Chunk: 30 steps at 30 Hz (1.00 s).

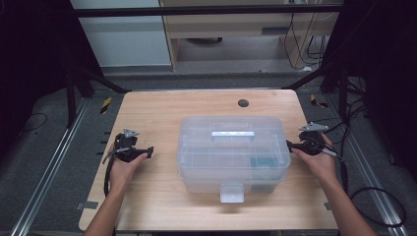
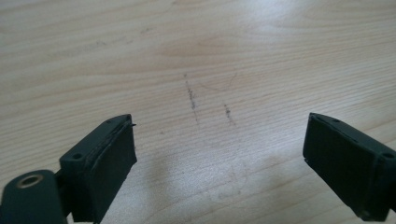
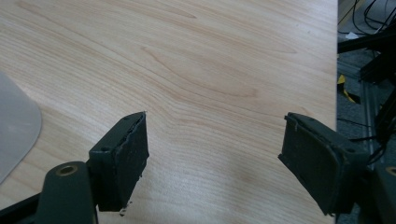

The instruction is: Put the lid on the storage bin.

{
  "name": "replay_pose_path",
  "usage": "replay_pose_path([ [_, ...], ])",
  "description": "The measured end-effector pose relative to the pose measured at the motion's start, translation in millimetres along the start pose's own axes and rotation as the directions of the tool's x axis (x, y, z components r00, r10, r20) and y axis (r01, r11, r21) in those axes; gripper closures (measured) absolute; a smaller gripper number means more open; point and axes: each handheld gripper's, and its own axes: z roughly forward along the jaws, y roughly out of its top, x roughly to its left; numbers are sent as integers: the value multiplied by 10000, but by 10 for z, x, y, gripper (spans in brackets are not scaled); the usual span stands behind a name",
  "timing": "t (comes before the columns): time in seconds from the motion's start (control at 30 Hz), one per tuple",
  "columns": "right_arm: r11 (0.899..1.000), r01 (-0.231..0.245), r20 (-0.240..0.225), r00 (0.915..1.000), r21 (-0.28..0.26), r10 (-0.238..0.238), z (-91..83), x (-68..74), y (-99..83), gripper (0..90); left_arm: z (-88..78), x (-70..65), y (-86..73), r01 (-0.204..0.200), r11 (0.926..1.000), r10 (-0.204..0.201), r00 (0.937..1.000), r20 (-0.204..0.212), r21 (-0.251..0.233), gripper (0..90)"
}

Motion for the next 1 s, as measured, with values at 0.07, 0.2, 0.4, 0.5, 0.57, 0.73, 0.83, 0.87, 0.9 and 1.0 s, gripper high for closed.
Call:
replay_pose_path([
  [0.07, 9999, -151, -97, 9998, 51, 151, 28, 6, -5, 202, 13, 5, -5, 21, 10000, -21, 10000, -17, 34, 71],
  [0.2, 9996, -227, -239, 9994, 167, 231, 127, 33, -21, 161, 63, 22, -33, 201, 9998, -200, 9998, -87, 31, 66],
  [0.4, 9974, -643, -456, 9968, 340, 658, 225, 66, -44, 131, 149, 19, -102, 397, 9992, -397, 9992, -21, 15, 39],
  [0.5, 9939, -1075, -686, 9917, 224, 1088, 242, 58, -65, 120, 160, 12, -122, 373, 9990, -372, 9993, 25, -227, 36],
  [0.57, 9946, -1031, -648, 9925, 145, 1038, 254, 59, -76, 103, 174, 12, -137, 336, 9986, -333, 9994, 80, -402, 20],
  [0.73, 9914, -1251, -391, 9912, 394, 1266, 292, 126, -40, 13, 179, 14, -133, 358, 9986, -353, 9993, 119, -391, 14],
  [0.83, 9873, -1516, -168, 9882, 472, 1525, 300, 164, -29, 3, 180, 12, -131, 342, 9988, -340, 9994, 71, -354, 11],
  [0.87, 9874, -1516, -124, 9883, 457, 1523, 302, 168, -28, 3, 183, 13, -131, 378, 9987, -377, 9993, 51, -341, 4],
  [0.9, 9874, -1516, -124, 9883, 457, 1523, 302, 168, -28, 3, 183, 13, -131, 378, 9987, -377, 9993, 51, -341, 0],
  [1.0, 9865, -1575, -72, 9874, 445, 1579, 298, 174, -32, 3, 183, 14, -131, 426, 9986, -425, 9991, 32, -307, 0],
])
